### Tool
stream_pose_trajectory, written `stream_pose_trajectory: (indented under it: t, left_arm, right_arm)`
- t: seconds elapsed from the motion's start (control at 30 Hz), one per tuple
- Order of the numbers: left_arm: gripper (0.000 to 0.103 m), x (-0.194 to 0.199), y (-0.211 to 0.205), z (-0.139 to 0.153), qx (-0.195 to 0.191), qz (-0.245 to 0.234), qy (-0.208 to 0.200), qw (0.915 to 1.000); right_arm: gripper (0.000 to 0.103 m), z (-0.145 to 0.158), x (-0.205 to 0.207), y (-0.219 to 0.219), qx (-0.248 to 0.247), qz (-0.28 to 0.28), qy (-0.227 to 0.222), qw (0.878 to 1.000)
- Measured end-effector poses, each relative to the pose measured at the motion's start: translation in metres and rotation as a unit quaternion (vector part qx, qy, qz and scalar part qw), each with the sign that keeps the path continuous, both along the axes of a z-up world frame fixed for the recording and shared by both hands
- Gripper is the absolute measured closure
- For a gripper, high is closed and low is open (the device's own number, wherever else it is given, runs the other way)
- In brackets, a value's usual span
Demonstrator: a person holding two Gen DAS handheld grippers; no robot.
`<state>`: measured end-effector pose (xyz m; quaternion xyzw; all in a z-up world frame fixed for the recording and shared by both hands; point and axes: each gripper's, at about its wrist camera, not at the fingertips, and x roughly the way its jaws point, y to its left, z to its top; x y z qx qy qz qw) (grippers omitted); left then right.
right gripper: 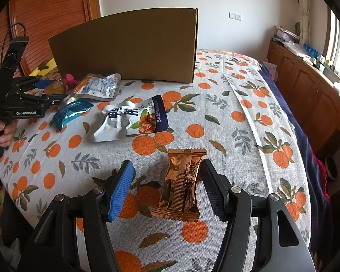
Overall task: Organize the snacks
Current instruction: 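Move the left tool to the pink snack packet while the right tool reaches the copper-wrapped bar, then close the left tool on the pink packet while the right tool grasps the copper bar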
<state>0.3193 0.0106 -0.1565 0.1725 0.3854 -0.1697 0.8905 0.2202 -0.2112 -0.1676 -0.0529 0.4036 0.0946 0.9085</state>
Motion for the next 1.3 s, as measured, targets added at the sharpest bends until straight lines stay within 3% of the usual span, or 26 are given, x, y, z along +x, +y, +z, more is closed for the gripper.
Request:
stream_pose_trajectory:
  t: [0.27, 0.5, 0.63, 0.83, 1.0, 1.07, 1.23, 1.3]
  left_arm:
    - [0.036, 0.002, 0.015, 0.018, -0.044, 0.017, 0.009, 0.9988]
    - [0.036, 0.010, 0.020, 0.008, -0.035, 0.017, 0.037, 0.9986]
    - [0.036, 0.008, 0.016, 0.003, -0.018, 0.016, 0.029, 0.9993]
    - [0.036, 0.002, 0.010, 0.008, -0.025, 0.013, 0.022, 0.9993]
    - [0.051, -0.005, 0.006, 0.015, -0.030, 0.009, 0.017, 0.9994]
    - [0.058, -0.008, 0.004, 0.015, -0.022, 0.002, 0.013, 0.9997]
    - [0.064, -0.021, -0.005, 0.018, -0.009, -0.023, 0.019, 0.9995]
    - [0.068, -0.025, -0.006, 0.020, -0.012, -0.024, 0.024, 0.9994]
  right_arm:
    - [0.040, 0.003, -0.001, -0.004, 0.013, 0.002, 0.005, 1.000]
    - [0.040, 0.004, -0.002, -0.005, 0.018, 0.002, 0.004, 1.000]
    - [0.041, 0.005, -0.003, -0.006, 0.022, 0.002, 0.005, 1.000]
    - [0.041, 0.006, -0.005, -0.007, 0.021, 0.002, 0.007, 1.000]
    - [0.041, 0.005, -0.008, -0.007, 0.017, 0.002, 0.010, 1.000]
    - [0.045, 0.005, -0.009, -0.006, 0.008, 0.001, 0.010, 1.000]
    - [0.079, 0.008, -0.011, -0.005, -0.005, 0.006, 0.019, 1.000]
    - [0.082, 0.009, -0.011, -0.005, -0.006, 0.006, 0.023, 1.000]
